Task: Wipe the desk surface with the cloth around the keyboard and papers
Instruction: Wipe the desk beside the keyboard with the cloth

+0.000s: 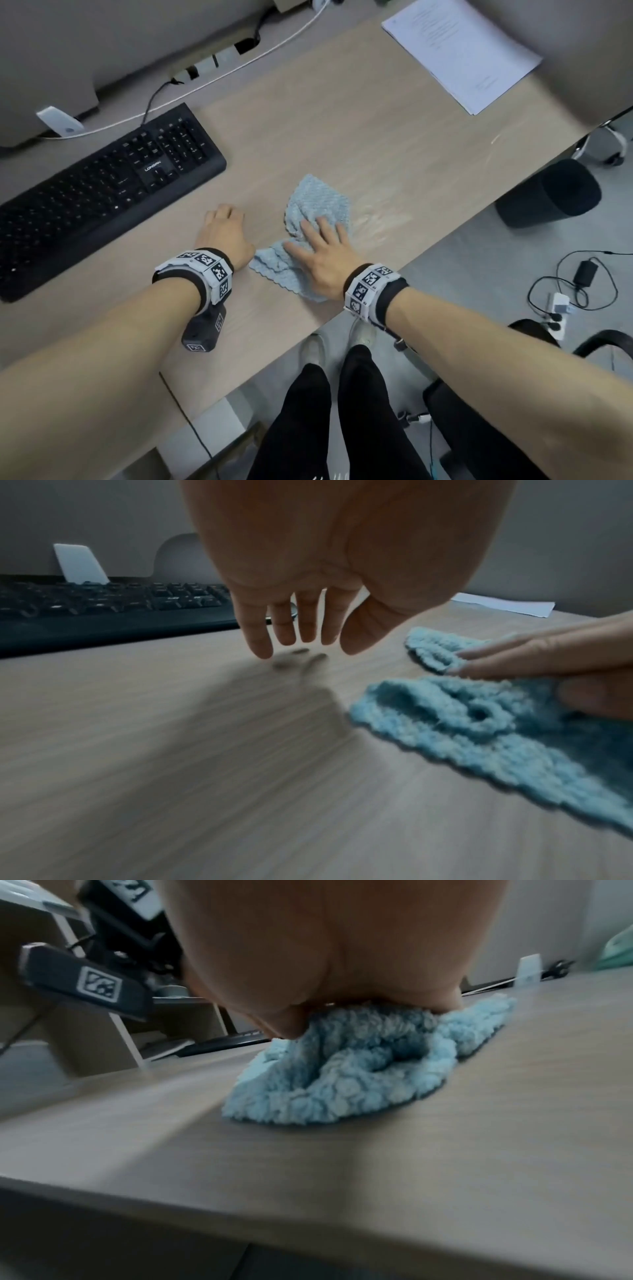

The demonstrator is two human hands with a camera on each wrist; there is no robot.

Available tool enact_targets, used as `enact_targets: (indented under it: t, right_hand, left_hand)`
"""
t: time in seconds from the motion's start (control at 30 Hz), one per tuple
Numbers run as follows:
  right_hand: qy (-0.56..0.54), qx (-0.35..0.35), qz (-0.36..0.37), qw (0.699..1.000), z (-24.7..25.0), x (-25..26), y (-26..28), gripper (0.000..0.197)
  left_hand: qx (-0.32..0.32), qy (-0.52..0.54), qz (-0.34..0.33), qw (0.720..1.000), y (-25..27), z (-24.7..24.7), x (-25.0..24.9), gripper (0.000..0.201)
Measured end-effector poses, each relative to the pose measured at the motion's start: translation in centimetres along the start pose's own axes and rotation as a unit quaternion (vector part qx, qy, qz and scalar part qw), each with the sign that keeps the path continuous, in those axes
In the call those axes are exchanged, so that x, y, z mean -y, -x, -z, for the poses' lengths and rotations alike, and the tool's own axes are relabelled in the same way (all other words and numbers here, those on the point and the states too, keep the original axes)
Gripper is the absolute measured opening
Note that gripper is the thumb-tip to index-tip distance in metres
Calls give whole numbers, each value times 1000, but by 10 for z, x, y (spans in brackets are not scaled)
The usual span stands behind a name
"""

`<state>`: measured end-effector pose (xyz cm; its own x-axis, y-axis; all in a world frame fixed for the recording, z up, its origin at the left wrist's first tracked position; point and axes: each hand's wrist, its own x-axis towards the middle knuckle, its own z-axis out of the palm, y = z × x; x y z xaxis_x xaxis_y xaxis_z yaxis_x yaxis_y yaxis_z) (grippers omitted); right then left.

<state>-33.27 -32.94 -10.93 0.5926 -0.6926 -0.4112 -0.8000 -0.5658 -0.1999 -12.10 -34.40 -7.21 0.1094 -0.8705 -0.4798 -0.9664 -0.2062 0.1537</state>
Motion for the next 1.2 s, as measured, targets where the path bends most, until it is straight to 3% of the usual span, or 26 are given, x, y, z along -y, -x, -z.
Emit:
enact_targets:
  t: [0.13, 0.33, 0.6, 0.77, 1.0, 1.2]
  right_hand:
    - [-1, 1, -15, 1000, -1, -39, 22, 80]
    - [-48, -14, -160, 986, 6, -132, 73, 87]
    - [-71, -45, -228, 970, 14, -219, 95, 85]
    - [-57, -77, -229, 969, 18, -284, 94, 82]
    - [-42, -85, -205, 974, 36, -361, 79, 75]
    - [-36, -63, -297, 952, 59, -471, 80, 94]
  left_hand:
    - [1, -12, -44, 999, -9, -1, -27, 65]
    - [2, -38, -106, 994, -35, 2, -96, 63]
    - [-5, -55, -173, 983, -80, 1, -206, 66]
    - [-14, -74, -180, 981, -115, -2, -263, 63]
    - [-45, -72, -120, 989, -175, 5, -325, 59]
    - [-39, -76, -101, 991, -196, 7, -344, 52]
